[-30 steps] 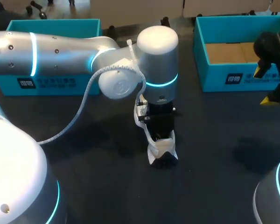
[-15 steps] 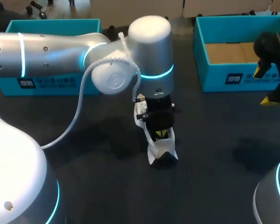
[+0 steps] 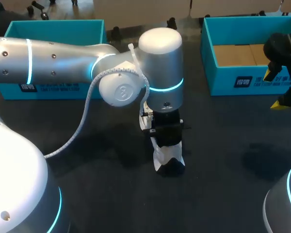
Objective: Take the shoe out of the shoebox, open the shoe tongue, remove and reinsert the insole, then place the shoe into the shoebox
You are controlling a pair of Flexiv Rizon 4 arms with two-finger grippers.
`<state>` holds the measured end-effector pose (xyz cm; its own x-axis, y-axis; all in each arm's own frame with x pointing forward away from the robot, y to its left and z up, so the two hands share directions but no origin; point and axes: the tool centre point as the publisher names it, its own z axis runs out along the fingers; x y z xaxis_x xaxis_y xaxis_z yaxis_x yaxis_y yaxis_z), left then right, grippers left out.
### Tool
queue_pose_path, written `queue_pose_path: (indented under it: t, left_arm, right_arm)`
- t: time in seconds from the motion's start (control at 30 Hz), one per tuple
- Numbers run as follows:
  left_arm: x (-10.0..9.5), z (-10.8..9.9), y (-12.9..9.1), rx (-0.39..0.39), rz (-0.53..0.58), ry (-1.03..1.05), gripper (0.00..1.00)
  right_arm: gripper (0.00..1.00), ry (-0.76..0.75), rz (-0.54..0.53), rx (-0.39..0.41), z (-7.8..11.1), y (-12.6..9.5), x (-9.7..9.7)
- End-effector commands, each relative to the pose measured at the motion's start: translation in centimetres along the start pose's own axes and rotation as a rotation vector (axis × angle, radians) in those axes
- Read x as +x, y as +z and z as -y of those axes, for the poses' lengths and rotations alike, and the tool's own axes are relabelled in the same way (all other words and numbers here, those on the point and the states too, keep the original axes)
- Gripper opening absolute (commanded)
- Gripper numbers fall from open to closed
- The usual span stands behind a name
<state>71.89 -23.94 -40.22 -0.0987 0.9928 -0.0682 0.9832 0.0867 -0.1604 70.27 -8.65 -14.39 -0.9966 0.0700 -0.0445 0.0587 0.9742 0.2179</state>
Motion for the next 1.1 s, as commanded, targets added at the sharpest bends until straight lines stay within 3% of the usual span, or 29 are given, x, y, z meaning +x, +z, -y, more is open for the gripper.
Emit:
queue_pose_path:
  t: [0.03,0.47,0.7,1.1]
  left_arm:
    - [-0.2,-0.6,0.9,-0.010,-0.012,-0.009,0.00]
    - [0.0,-4.0,-0.2,-0.113,-0.005,-0.050,0.00]
    - [-0.4,-3.9,-3.0,-0.241,0.046,-0.045,0.00]
    - [-0.4,-3.5,-5.1,-0.282,0.070,-0.086,0.00]
  right_arm:
    - [1.00,0.000,-0.003,0.002,-0.1,0.0,-0.2]
    - [1.00,0.000,-0.003,0.002,-0.1,0.0,-0.2]
    - [1.00,0.000,-0.003,0.002,-0.1,0.0,-0.2]
    - [1.00,0.000,-0.003,0.002,-0.1,0.0,-0.2]
